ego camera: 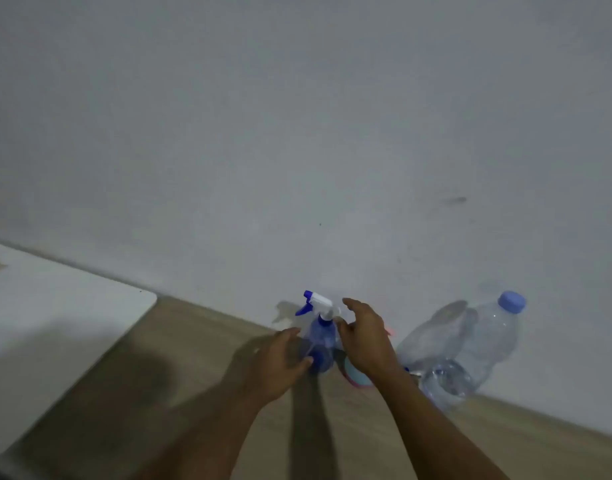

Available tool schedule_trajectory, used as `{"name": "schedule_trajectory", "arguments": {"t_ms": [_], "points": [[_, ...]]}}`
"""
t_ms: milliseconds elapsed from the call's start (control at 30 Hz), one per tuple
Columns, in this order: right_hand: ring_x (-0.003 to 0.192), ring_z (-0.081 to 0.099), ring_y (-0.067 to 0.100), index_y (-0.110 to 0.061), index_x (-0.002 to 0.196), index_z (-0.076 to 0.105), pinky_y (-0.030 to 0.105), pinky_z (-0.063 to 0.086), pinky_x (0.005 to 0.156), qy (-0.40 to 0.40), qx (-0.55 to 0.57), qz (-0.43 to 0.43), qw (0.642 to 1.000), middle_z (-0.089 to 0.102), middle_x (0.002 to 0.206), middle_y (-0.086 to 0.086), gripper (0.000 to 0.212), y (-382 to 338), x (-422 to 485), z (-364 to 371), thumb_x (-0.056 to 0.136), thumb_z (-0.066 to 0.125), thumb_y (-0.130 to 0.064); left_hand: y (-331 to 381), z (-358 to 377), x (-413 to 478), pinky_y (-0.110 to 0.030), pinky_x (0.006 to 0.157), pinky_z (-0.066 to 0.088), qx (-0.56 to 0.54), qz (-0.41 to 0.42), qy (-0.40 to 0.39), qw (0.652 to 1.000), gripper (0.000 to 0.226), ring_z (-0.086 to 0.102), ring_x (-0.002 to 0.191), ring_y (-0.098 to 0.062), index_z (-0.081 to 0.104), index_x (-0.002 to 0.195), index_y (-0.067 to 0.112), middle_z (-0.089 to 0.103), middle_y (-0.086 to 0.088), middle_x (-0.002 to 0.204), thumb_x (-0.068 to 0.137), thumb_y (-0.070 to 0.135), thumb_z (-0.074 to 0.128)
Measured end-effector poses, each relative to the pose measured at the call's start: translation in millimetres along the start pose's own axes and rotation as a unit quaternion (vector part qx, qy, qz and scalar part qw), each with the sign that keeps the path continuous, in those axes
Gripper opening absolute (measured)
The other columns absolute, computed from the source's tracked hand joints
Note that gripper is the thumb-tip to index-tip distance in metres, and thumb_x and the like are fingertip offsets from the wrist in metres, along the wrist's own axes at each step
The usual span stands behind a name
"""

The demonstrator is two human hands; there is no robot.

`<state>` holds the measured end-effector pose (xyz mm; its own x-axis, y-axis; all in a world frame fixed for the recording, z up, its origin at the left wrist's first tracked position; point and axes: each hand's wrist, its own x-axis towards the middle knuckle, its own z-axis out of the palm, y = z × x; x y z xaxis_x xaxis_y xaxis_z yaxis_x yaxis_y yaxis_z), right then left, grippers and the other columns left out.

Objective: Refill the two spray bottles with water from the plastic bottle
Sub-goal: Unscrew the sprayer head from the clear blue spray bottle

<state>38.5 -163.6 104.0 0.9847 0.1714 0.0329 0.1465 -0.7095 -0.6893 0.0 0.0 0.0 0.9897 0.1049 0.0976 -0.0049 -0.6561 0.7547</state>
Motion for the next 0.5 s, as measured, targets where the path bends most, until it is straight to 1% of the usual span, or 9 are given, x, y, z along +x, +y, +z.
{"name": "schedule_trajectory", "arguments": {"t_ms": [67,133,200,233,267,333,400,433,500], "points": [[0.119,0.061,0.024,-0.008,0.139,0.052,0.023,0.043,0.095,0.000,-0.001,0.015,1.000,0.059,0.132,0.005,0.039,5.5,14.1,6.2,0.102,0.055,-0.020,-4.3,10.7,10.6,0.009,0.074,0.028,-0.034,-0.012,-0.005,0.999,0.056,0.054,0.111,-0.006,0.053,0.135,0.018,0.055,0.013,0.122,0.087,0.030,0.076],[0.122,0.059,0.025,-0.010,0.141,0.051,0.024,0.044,0.097,-0.002,-0.006,0.015,1.000,0.058,0.139,0.009,0.039,13.3,24.9,10.3,0.103,0.053,-0.017,-14.5,23.0,22.4,0.005,0.079,0.034,-0.040,-0.003,-0.015,0.999,0.053,0.056,0.109,-0.006,0.056,0.130,0.020,0.058,0.014,0.121,0.083,0.029,0.079],[0.119,0.060,0.026,-0.011,0.138,0.055,0.027,0.046,0.096,-0.009,-0.019,0.009,1.000,0.060,0.136,0.012,0.036,22.1,31.0,16.1,0.102,0.052,-0.015,-26.6,35.0,31.4,-0.007,0.087,0.044,-0.070,-0.022,-0.034,0.997,0.054,0.060,0.108,-0.006,0.057,0.127,0.026,0.063,0.014,0.121,0.079,0.030,0.081],[0.120,0.058,0.026,-0.012,0.136,0.057,0.030,0.046,0.098,-0.012,-0.027,0.005,1.000,0.061,0.134,0.011,0.036,25.2,33.4,17.7,0.101,0.051,-0.016,-35.7,42.7,35.7,-0.019,0.090,0.050,-0.079,-0.021,-0.041,0.996,0.054,0.061,0.107,-0.006,0.058,0.126,0.028,0.065,0.014,0.120,0.077,0.032,0.081],[0.121,0.057,0.027,-0.013,0.135,0.058,0.033,0.045,0.100,-0.010,-0.031,0.003,0.999,0.061,0.133,0.010,0.035,26.8,34.9,18.4,0.101,0.051,-0.016,-38.3,46.7,37.8,-0.024,0.089,0.051,-0.075,-0.009,-0.047,0.996,0.054,0.062,0.106,-0.006,0.058,0.125,0.028,0.065,0.014,0.119,0.076,0.031,0.080],[0.117,0.058,0.027,-0.013,0.129,0.061,0.033,0.045,0.096,0.002,-0.026,0.007,1.000,0.063,0.126,0.009,0.032,30.4,39.2,20.3,0.099,0.050,-0.015,-41.6,55.0,40.4,-0.006,0.083,0.045,-0.072,-0.009,-0.028,0.997,0.056,0.061,0.103,-0.006,0.057,0.125,0.024,0.064,0.013,0.118,0.074,0.024,0.081],[0.106,0.063,0.027,-0.015,0.122,0.064,0.033,0.049,0.087,0.004,-0.020,0.016,1.000,0.066,0.113,0.008,0.027,32.9,41.4,25.2,0.098,0.050,-0.015,-44.3,63.2,44.1,-0.003,0.082,0.043,-0.095,-0.025,-0.031,0.995,0.056,0.060,0.104,-0.010,0.054,0.126,0.020,0.063,0.008,0.119,0.077,0.017,0.080],[0.100,0.065,0.027,-0.016,0.118,0.064,0.034,0.051,0.084,0.006,-0.019,0.021,1.000,0.067,0.106,0.007,0.024,34.1,42.3,28.1,0.098,0.050,-0.016,-45.8,67.6,46.3,-0.012,0.087,0.048,-0.121,-0.030,-0.040,0.991,0.051,0.061,0.106,-0.016,0.053,0.125,0.018,0.064,0.003,0.118,0.081,0.014,0.077],[0.091,0.067,0.028,-0.015,0.112,0.065,0.041,0.056,0.083,0.011,-0.018,0.023,1.000,0.069,0.099,0.007,0.019,34.4,42.4,32.9,0.098,0.053,-0.014,-45.6,72.8,45.1,-0.039,0.095,0.054,-0.147,-0.014,-0.033,0.988,0.041,0.062,0.105,-0.023,0.050,0.127,0.011,0.063,-0.007,0.117,0.091,0.010,0.069]]}}
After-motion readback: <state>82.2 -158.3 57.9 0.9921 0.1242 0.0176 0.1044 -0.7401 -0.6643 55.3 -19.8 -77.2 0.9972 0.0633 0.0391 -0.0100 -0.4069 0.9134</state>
